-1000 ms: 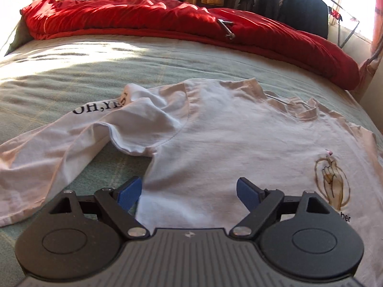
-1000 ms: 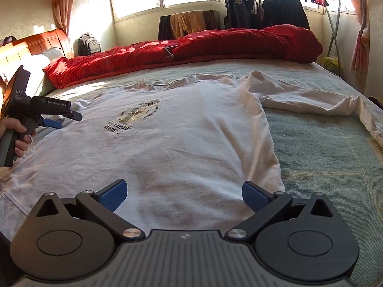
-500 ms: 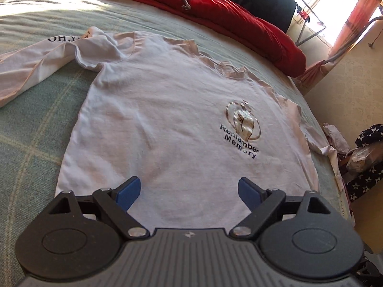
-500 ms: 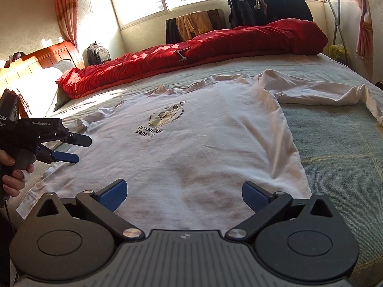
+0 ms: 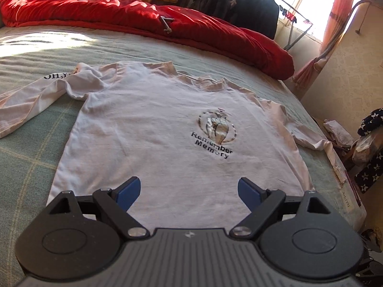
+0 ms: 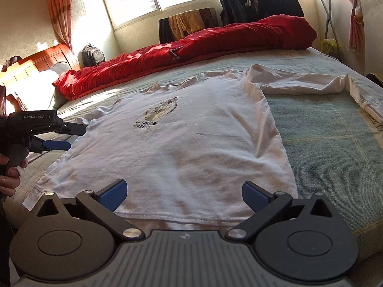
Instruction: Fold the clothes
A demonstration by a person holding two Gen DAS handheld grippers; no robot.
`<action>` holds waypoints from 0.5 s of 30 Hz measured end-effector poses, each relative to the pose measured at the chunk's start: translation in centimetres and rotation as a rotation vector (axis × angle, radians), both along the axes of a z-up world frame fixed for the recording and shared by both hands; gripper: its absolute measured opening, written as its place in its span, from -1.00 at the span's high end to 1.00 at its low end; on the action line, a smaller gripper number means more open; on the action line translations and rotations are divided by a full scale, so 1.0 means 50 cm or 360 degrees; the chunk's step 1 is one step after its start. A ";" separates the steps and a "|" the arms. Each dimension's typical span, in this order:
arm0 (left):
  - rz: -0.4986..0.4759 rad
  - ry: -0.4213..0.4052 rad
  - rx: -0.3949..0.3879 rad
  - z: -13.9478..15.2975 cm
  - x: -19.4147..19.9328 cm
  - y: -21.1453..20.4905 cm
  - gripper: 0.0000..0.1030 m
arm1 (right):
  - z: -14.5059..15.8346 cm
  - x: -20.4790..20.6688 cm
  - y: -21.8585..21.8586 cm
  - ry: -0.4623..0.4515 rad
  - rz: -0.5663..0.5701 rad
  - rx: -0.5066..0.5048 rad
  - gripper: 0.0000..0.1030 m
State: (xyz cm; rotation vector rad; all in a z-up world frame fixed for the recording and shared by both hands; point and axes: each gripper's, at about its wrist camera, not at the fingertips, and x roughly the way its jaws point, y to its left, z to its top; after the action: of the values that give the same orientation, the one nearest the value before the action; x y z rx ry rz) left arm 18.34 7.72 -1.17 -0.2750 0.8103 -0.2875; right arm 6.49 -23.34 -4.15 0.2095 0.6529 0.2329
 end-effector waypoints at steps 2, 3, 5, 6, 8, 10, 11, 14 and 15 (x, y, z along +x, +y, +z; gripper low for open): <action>-0.0053 -0.0020 0.0019 0.002 0.012 -0.024 -0.72 | -0.001 0.001 0.002 0.0008 -0.0016 -0.0019 -1.00; -0.0074 -0.0029 0.0033 0.002 0.023 -0.036 -0.72 | -0.002 0.002 0.002 0.0013 -0.0029 -0.0029 -1.00; -0.0127 -0.0048 0.0052 -0.001 0.046 -0.059 -0.72 | -0.003 0.007 0.001 0.0029 -0.0058 -0.0041 -1.00; -0.0150 -0.0060 0.0060 -0.003 0.055 -0.067 -0.72 | -0.003 0.011 0.001 0.0039 -0.0064 -0.0055 -1.00; -0.0173 -0.0095 0.0085 -0.007 0.077 -0.084 -0.72 | -0.002 0.017 0.003 0.0050 -0.0074 -0.0101 -1.00; -0.0194 -0.0119 0.0086 -0.013 0.094 -0.089 -0.72 | -0.001 0.027 0.005 0.0063 -0.0073 -0.0152 -1.00; -0.0201 -0.0135 0.0079 -0.017 0.102 -0.089 -0.72 | 0.001 0.033 0.006 0.0069 -0.0070 -0.0175 -1.00; -0.0207 -0.0133 0.0102 -0.035 0.132 -0.080 -0.72 | 0.006 0.060 0.012 0.0079 -0.0069 -0.0222 -1.00; -0.0196 -0.0124 0.0121 -0.041 0.142 -0.074 -0.72 | 0.009 0.069 0.015 0.0084 -0.0065 -0.0227 -1.00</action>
State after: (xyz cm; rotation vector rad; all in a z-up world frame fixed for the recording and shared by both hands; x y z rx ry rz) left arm 25.45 4.01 -3.23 -0.1421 0.7607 -0.3800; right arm 9.96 -22.61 -3.71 0.0919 0.7141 0.1413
